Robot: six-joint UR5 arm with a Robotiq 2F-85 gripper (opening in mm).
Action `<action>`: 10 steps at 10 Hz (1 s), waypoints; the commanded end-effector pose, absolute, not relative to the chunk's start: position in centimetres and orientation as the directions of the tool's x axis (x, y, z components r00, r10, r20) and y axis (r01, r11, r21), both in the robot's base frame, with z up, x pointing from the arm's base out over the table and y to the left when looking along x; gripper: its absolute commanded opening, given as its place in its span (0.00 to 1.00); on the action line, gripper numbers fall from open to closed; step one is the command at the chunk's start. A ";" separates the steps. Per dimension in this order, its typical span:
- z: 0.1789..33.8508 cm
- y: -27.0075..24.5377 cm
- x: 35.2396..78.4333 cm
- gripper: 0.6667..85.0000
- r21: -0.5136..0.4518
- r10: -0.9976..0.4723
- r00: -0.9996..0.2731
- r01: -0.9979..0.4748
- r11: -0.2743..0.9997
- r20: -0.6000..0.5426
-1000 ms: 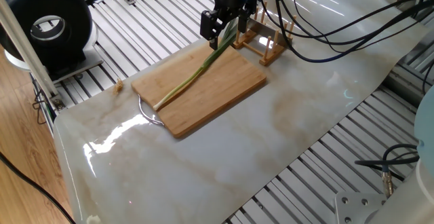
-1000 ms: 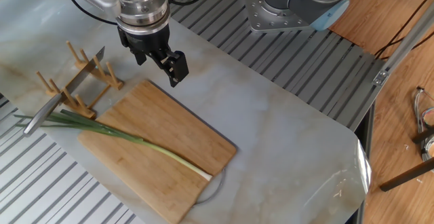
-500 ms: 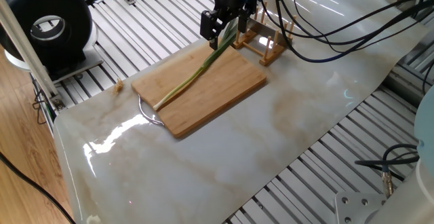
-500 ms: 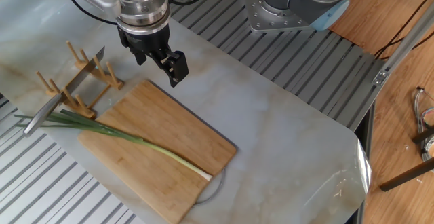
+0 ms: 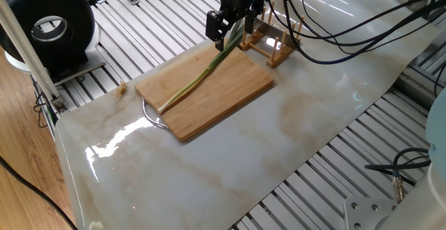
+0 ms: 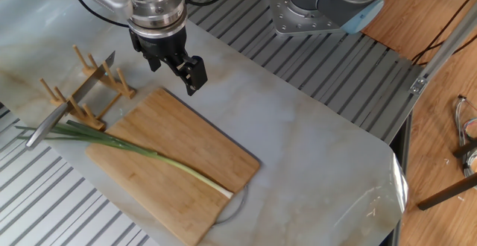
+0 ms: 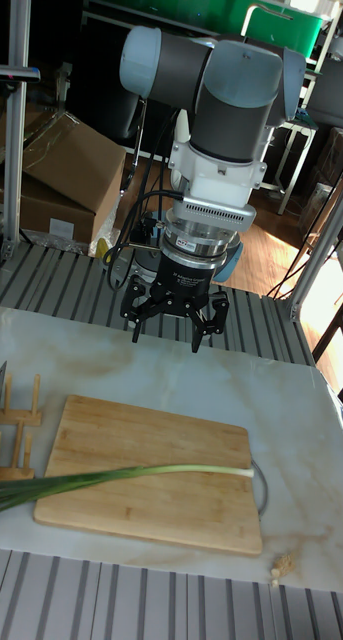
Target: Chop the green garlic
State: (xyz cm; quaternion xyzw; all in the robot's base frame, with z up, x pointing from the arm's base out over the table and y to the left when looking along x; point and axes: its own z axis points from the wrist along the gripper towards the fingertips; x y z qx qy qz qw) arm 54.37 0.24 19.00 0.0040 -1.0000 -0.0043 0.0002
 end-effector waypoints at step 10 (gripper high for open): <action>16.8 0.9 57.6 0.01 -0.004 0.116 -0.988 0.117 0.993 -0.100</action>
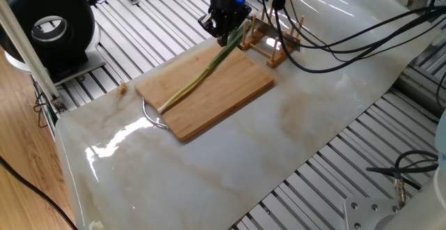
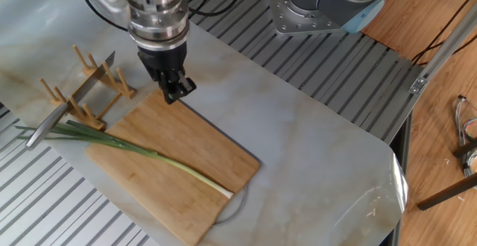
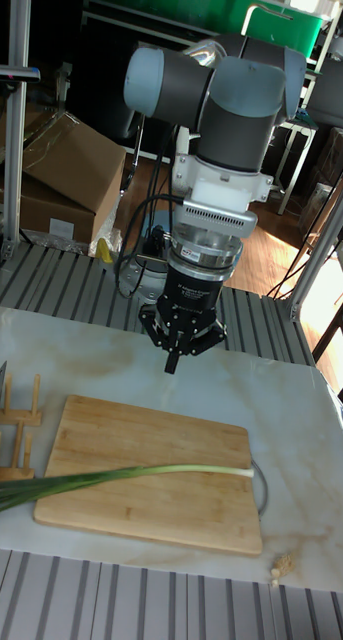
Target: Chop the green garlic
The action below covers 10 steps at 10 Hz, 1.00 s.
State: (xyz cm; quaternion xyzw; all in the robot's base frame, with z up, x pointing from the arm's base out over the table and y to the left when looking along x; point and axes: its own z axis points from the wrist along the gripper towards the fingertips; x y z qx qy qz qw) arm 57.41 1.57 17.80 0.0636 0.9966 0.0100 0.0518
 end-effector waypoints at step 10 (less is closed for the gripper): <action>15.1 -1.5 58.1 0.01 -0.156 -0.084 -0.993 -0.070 0.985 -0.081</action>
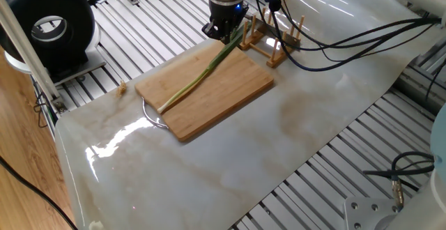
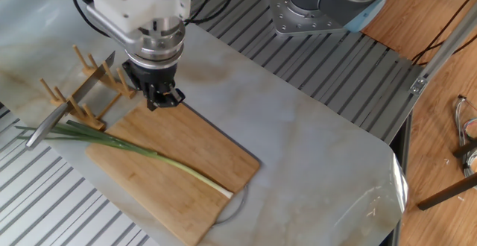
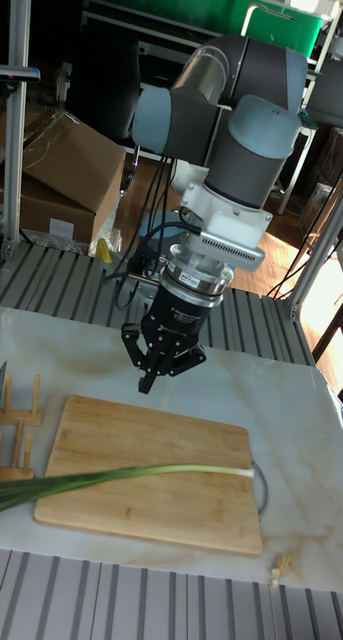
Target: Chop the green garlic
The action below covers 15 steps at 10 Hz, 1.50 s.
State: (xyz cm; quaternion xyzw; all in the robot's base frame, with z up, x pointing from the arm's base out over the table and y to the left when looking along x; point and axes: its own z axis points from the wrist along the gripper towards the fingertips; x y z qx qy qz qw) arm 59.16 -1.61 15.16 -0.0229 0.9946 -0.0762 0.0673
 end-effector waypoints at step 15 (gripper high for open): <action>14.7 -1.6 59.4 0.01 -0.169 -0.130 -0.984 -0.108 0.980 -0.121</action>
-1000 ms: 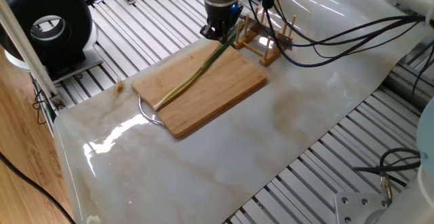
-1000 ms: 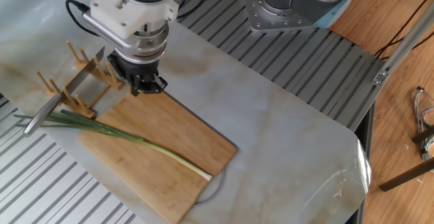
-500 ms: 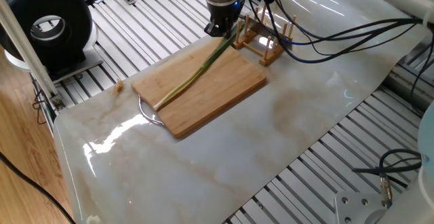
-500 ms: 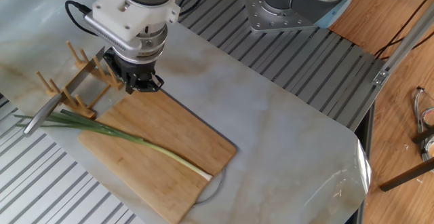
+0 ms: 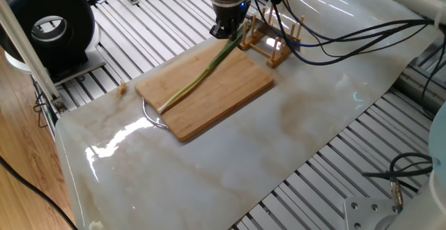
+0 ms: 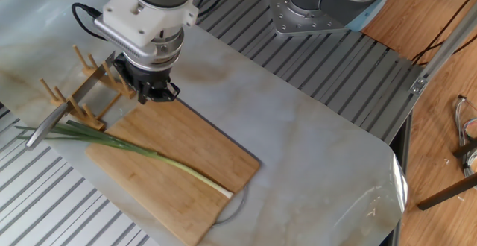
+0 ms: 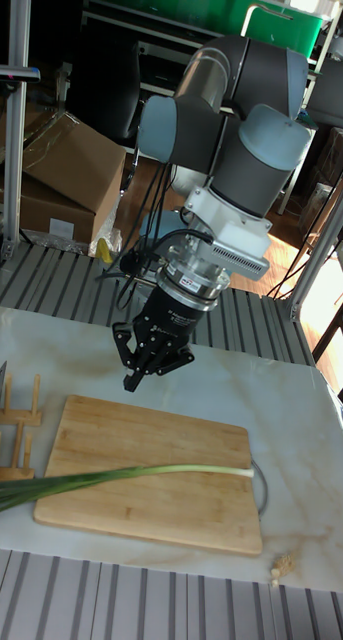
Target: Chop the green garlic
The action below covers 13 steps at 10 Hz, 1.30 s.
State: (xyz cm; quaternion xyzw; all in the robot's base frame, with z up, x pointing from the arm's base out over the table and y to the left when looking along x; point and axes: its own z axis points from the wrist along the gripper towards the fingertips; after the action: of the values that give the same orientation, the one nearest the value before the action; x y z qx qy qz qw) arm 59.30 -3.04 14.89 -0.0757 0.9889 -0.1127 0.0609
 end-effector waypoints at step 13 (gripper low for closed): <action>15.7 -6.0 64.0 0.11 -0.181 -0.290 -0.957 -0.282 0.942 -0.021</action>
State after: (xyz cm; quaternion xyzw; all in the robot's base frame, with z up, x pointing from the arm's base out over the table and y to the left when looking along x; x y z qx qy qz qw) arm 60.81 -3.89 15.29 -0.1096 0.9901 -0.0857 0.0195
